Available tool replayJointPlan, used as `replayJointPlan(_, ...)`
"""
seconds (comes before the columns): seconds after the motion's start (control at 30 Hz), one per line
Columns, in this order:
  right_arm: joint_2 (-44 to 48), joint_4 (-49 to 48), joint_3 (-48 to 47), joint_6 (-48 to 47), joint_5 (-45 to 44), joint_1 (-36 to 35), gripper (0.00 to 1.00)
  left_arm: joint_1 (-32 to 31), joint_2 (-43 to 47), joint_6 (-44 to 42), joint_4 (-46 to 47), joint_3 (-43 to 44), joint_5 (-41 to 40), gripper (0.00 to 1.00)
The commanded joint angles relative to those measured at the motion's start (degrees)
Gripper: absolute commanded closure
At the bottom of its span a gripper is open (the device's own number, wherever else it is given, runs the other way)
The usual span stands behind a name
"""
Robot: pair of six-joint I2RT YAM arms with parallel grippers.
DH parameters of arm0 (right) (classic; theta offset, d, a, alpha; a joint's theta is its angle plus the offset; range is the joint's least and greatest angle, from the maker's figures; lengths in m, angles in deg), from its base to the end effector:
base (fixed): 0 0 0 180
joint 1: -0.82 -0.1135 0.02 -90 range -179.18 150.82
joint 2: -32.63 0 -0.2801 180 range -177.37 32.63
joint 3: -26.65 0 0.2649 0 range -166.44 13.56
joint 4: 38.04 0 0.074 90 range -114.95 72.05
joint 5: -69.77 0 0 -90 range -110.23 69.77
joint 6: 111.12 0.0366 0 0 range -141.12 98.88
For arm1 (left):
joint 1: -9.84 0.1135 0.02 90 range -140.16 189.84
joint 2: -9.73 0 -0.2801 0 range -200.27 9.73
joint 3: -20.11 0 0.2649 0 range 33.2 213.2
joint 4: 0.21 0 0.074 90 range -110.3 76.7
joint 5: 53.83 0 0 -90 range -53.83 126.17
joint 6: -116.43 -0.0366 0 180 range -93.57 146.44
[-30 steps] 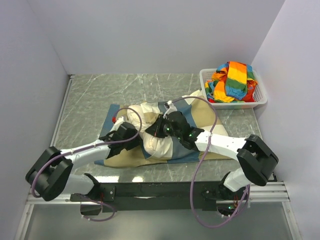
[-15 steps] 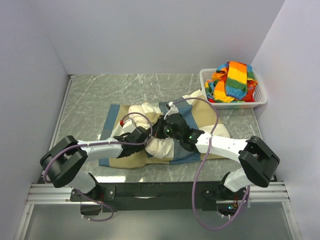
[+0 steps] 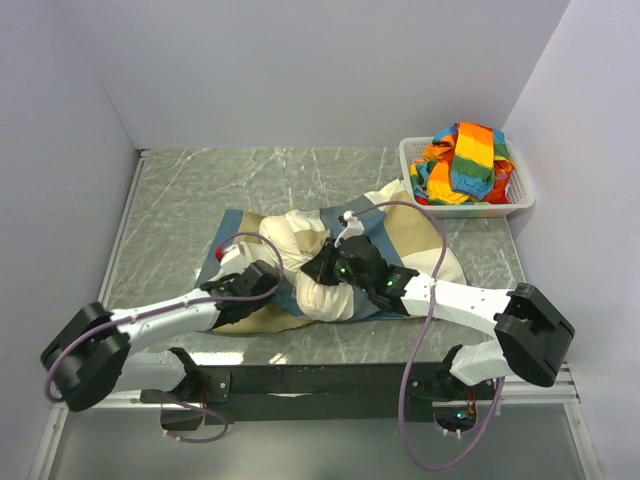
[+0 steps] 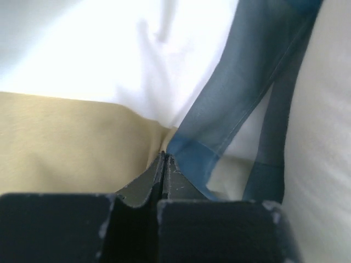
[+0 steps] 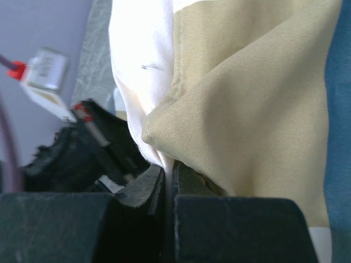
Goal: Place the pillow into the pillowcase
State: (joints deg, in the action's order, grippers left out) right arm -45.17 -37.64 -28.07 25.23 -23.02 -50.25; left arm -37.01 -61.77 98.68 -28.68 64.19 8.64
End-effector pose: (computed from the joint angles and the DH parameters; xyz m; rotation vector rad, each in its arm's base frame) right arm 0.1936 0.2369 0.2394 -0.0539 2.1371 1.0191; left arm 0.1669 -0.1533 0.1690 -0.7084 2.3173 -0.3391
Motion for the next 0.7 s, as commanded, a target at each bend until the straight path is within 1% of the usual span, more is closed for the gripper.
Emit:
replayJointPlan(0.0,-1.11,6.78,-1.16,-2.84,-10.91,-1.04,1.0,1.85,7.14,0.96,-3.87,-2.5,-2.88,0.99)
replayJointPlan(0.03,-2.0,9.32,-1.7,-3.1,-13.19,-1.57,1.0,2.02,8.39,0.88,-4.39,-3.2,-2.97,0.99)
replayJointPlan(0.1,-5.06,11.18,-3.36,-3.37,-14.52,-2.97,1.0,2.38,11.89,-0.08,-3.79,-4.08,-2.79,0.99)
replayJointPlan(0.2,-10.24,13.39,-5.04,-3.37,-13.74,-3.69,1.0,2.64,14.89,-0.79,-3.87,-5.14,-2.35,0.99)
replayJointPlan(0.23,-11.22,10.17,-4.52,-3.63,-12.26,-3.86,1.0,2.64,15.25,-0.79,-4.83,-5.14,-2.27,0.99)
replayJointPlan(0.27,-12.02,7.62,-3.56,-3.63,-7.11,-3.69,1.0,2.64,15.6,-0.79,-5.1,-5.32,-2.18,0.99)
replayJointPlan(0.3,-13.85,4.72,-1.11,-3.46,-4.36,-3.51,1.0,2.82,15.87,-0.97,-5.28,-5.49,-2.0,0.99)
replayJointPlan(0.33,-15.0,-1.57,-0.22,-3.37,-0.77,-2.99,1.0,2.82,15.87,-1.06,-5.28,-6.19,-1.83,0.99)
replayJointPlan(0.37,-16.58,-4.51,0.57,-3.11,5.71,-2.9,1.0,2.73,15.87,-1.32,-4.58,-6.63,-1.48,0.99)
replayJointPlan(0.47,-24.12,-13.74,1.99,-0.05,12.17,-2.72,1.0,2.73,15.35,-4.12,-1.6,-7.43,0.72,0.99)
replayJointPlan(0.5,-25.28,-15.77,2.77,1.01,15.41,-2.72,1.0,2.73,14.99,-4.48,-1.33,-7.25,1.33,0.99)
replayJointPlan(0.53,-26.17,-19.36,3.21,1.98,16.31,-2.55,1.0,2.73,14.64,-4.92,-1.24,-6.56,1.51,0.99)
replayJointPlan(0.57,-27.22,-20.87,3.65,3.47,17.19,-2.46,1.0,2.82,14.2,-5.36,-1.41,-6.03,1.51,0.96)
replayJointPlan(0.6,-27.4,-21.76,4.27,3.92,17.81,-2.28,1.0,2.73,13.07,-5.45,-2.28,-5.41,1.34,0.89)
replayJointPlan(0.67,-27.41,-22.82,4.62,4.62,17.82,-2.11,1.0,2.73,12.01,-5.89,-3.08,-3.57,1.34,0.69)
